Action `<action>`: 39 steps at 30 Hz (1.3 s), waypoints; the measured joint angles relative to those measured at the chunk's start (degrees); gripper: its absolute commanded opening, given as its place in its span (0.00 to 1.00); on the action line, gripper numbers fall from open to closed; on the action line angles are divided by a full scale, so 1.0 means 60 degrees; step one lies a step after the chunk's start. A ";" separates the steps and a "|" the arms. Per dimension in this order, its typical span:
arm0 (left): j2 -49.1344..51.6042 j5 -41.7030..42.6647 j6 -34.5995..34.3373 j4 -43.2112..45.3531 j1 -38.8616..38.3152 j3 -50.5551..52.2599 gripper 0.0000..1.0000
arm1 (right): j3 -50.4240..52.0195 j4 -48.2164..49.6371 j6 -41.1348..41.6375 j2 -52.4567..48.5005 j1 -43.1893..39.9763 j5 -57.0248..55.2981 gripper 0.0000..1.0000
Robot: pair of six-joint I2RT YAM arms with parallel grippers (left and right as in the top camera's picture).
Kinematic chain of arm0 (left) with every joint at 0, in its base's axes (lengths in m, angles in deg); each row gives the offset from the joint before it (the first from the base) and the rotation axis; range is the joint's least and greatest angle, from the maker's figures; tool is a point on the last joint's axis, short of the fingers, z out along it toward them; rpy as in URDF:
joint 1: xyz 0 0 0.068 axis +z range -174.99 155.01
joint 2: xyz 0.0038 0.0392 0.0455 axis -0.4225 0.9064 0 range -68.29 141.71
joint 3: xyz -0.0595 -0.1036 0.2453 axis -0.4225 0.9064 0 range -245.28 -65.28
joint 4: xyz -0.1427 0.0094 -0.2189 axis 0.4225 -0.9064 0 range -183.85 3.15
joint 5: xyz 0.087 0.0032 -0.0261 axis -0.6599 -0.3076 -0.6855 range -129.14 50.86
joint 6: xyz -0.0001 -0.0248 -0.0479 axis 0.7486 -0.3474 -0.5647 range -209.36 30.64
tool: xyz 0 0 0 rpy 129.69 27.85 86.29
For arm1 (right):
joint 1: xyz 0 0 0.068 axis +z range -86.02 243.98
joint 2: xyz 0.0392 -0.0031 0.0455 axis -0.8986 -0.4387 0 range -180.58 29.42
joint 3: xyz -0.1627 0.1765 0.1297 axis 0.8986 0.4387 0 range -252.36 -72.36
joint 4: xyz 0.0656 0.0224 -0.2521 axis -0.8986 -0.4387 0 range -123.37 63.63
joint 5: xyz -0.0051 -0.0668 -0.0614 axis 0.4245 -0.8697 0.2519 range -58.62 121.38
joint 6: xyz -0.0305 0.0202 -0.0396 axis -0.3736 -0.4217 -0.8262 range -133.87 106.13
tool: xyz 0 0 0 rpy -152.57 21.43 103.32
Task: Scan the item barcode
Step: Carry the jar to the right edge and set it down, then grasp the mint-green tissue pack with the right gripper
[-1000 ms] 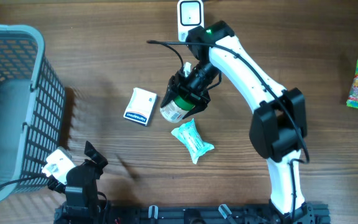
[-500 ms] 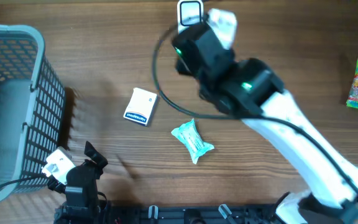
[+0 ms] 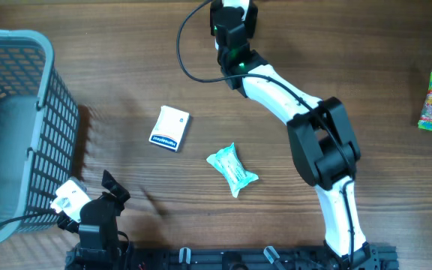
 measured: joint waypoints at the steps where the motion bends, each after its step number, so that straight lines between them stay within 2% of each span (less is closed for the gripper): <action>1: 0.0000 0.0000 0.0004 0.0007 0.0000 0.0000 1.00 | 0.0000 0.0266 -0.0091 -0.0259 -0.0047 0.0299 0.54; 8: 0.0000 0.0000 0.0004 0.0004 0.0000 0.0000 1.00 | -0.0004 0.0710 -0.0270 -0.0699 -0.0029 0.0991 0.53; 11: 0.0000 0.0000 0.0004 0.0007 0.0000 0.0000 1.00 | -0.0022 0.0346 -0.0357 -0.0692 -0.0036 0.0867 0.52; 15: 0.0000 0.0000 0.0004 0.0007 0.0000 0.0000 1.00 | -0.0073 -0.1810 -0.0823 0.0004 -0.0535 0.0572 0.53; 17: 0.0000 0.0004 0.0004 -0.0004 0.0000 0.0000 1.00 | -0.0189 -0.3861 -0.0601 0.0681 -0.1355 0.0441 0.56; 19: 0.0000 -0.0004 0.0004 0.0000 0.0000 0.0000 1.00 | -0.0280 -0.6451 0.0189 0.1220 -0.2805 0.0484 0.56; 21: 0.0000 0.0000 0.0004 -0.0004 0.0000 0.0000 1.00 | -0.0313 -0.8561 0.0725 0.1235 -0.4386 0.1373 0.54; 25: 0.0000 0.0000 0.0004 0.0007 0.0000 0.0000 1.00 | -0.0255 -1.0830 0.1155 0.1235 -0.7042 0.3031 0.56; 27: 0.0000 0.0000 0.0004 0.0007 0.0000 0.0000 1.00 | -0.0255 -1.1227 0.1162 0.1231 -0.8065 0.3319 0.67; 28: 0.0000 0.0000 0.0004 0.0007 0.0000 0.0000 1.00 | -0.0255 -1.1224 0.1151 0.1231 -0.8524 0.3534 0.68; 29: 0.0000 0.0000 0.0004 0.0007 0.0000 0.0000 1.00 | -0.0255 -1.1205 0.1100 0.1231 -0.8910 0.3810 0.77; 30: 0.0000 0.0000 0.0004 0.0007 0.0000 0.0000 1.00 | -0.0255 -1.1187 0.1075 0.1231 -0.9435 0.4215 0.96; 31: 0.0000 0.0000 0.0004 0.0004 0.0000 0.0000 1.00 | -0.0255 -1.1154 0.1082 0.1231 -0.9781 0.4645 1.00; 34: 0.0000 0.0000 0.0004 0.0007 0.0000 0.0000 1.00 | -0.0255 -1.1085 0.1075 0.1231 -1.0619 0.5843 1.00; 37: 0.0000 0.0000 0.0004 0.0004 0.0000 0.0000 1.00 | -0.0831 -1.1530 0.1158 0.1257 -1.0670 0.6725 1.00; 39: 0.0000 0.0000 0.0004 0.0007 0.0000 0.0000 1.00 | -0.1792 -1.1978 0.1381 0.1851 -1.0506 0.7056 1.00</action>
